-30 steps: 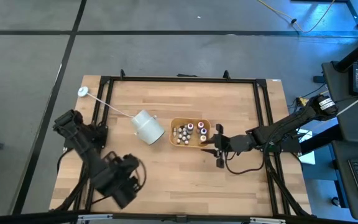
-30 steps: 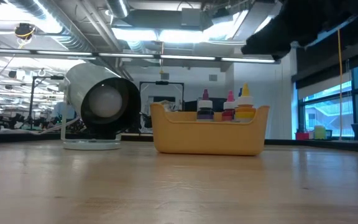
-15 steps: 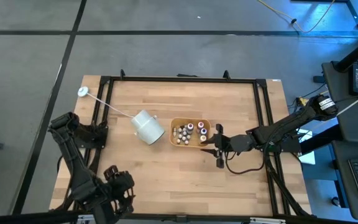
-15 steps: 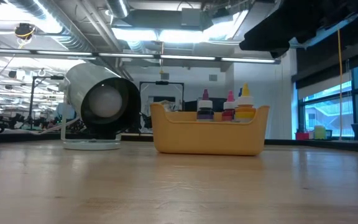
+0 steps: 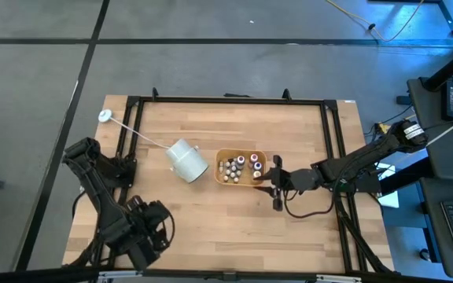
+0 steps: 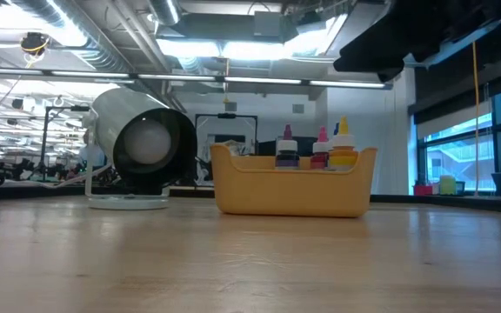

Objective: Pick & Place food coloring
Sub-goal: Put the large orange food coloring bottle into the yellow bin

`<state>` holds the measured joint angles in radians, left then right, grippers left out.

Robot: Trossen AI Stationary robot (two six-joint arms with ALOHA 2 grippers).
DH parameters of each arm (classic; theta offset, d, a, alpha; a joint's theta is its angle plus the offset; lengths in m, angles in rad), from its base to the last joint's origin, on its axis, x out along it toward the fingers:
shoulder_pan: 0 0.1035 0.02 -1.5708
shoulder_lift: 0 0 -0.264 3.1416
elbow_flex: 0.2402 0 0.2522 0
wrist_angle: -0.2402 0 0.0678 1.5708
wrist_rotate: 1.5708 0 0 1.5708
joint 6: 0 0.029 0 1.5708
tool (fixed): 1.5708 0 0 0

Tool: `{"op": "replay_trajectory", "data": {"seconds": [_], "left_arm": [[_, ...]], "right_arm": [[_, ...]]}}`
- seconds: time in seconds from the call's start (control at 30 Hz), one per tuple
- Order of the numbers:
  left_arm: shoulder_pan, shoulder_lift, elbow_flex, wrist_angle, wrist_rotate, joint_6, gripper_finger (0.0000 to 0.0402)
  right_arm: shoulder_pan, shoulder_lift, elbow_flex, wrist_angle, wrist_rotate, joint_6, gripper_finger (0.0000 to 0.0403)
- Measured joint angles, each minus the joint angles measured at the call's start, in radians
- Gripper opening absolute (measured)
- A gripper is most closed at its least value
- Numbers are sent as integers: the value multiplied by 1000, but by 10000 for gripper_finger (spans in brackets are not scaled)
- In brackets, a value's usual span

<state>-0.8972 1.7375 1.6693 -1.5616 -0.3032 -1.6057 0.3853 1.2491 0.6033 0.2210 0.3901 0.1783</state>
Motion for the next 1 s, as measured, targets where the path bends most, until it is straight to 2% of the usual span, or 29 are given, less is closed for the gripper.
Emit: {"op": "replay_trajectory", "data": {"seconds": [0.1, 0.2, 0.3, 0.53, 0.67, 0.83, 1.0], "left_arm": [[-3, -54, -87, 72, 29, -14, 276], [-1, -120, -196, 102, 95, -98, 276], [-1, -186, -274, 134, 98, -140, 276], [-1, -216, -431, 244, 233, -196, 276], [-4, -216, -495, 340, 256, -199, 276], [-4, -216, -549, 351, 293, -261, 276], [-4, -216, -567, 374, 295, -256, 273]], "right_arm": [[-10, 0, 0, -4, 0, 0, 134], [-20, 0, 0, -6, 0, 0, 134], [-28, 0, 0, -6, 0, -1, 134], [-51, 0, 0, -6, -1, -2, 134], [-55, 0, 0, -7, -1, 0, 134], [-55, 0, 0, -7, -2, 1, 134], [-55, 0, 0, -8, -2, 1, 134]]}}
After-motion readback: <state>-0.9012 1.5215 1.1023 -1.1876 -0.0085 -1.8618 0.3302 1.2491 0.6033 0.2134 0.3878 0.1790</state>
